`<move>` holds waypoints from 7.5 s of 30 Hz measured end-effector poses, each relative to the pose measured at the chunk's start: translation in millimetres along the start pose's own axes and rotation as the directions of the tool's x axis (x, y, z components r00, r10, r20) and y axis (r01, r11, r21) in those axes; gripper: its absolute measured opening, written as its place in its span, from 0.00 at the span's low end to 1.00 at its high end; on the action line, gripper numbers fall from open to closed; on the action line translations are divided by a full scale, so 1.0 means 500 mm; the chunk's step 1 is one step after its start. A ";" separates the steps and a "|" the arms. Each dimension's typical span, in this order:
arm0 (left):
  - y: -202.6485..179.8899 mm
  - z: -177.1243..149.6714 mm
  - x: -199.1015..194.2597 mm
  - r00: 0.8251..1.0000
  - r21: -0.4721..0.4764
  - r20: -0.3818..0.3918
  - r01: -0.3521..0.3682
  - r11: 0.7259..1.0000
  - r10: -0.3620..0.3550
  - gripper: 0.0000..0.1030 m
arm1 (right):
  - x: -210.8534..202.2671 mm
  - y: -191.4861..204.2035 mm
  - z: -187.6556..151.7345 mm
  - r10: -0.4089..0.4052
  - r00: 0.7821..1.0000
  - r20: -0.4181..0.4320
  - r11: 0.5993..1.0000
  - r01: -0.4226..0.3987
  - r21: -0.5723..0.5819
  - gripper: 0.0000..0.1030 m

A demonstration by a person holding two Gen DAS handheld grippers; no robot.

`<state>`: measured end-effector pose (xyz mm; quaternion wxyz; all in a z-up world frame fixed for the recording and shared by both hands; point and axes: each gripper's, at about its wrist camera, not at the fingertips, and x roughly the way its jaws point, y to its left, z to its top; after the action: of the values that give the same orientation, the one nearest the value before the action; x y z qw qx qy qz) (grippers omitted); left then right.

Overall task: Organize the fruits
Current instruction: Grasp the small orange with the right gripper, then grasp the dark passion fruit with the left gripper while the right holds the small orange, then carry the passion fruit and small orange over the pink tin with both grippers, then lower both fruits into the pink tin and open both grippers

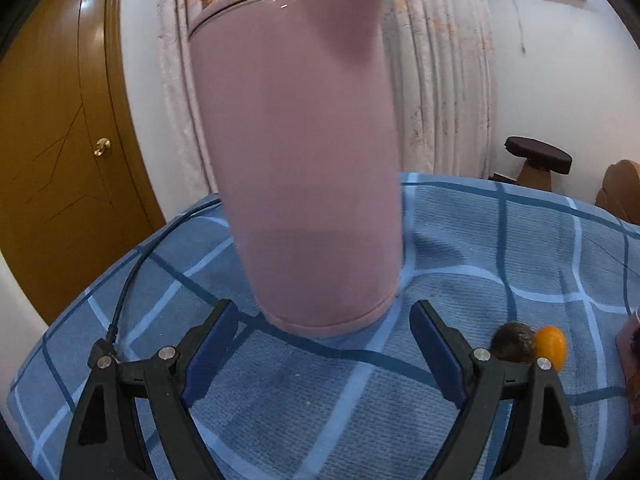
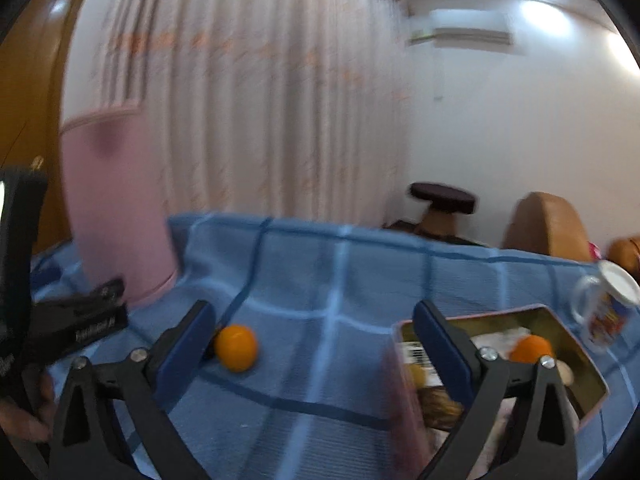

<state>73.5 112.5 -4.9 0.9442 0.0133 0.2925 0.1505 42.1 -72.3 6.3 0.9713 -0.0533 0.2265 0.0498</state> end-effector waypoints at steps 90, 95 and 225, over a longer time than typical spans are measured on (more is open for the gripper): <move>-0.070 -0.045 -0.097 0.949 0.095 0.132 0.274 0.957 -0.285 0.40 | -0.114 0.002 -0.067 0.030 0.995 0.097 0.999 -0.034 0.038 0.37; -0.068 -0.050 -0.112 0.946 0.084 0.142 0.281 0.956 -0.290 0.40 | -0.128 -0.002 -0.073 0.021 0.995 0.102 0.999 -0.024 0.032 0.37; -0.463 -0.160 -0.407 0.793 0.304 0.131 0.539 0.785 -0.595 0.40 | -0.304 -0.370 -0.165 -0.308 0.946 0.104 0.942 0.288 0.173 0.38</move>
<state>-66.6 -172.8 14.6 0.9622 0.0600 0.1931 -0.1827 -106.9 -277.0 15.2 0.9814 -0.0077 0.1553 -0.1123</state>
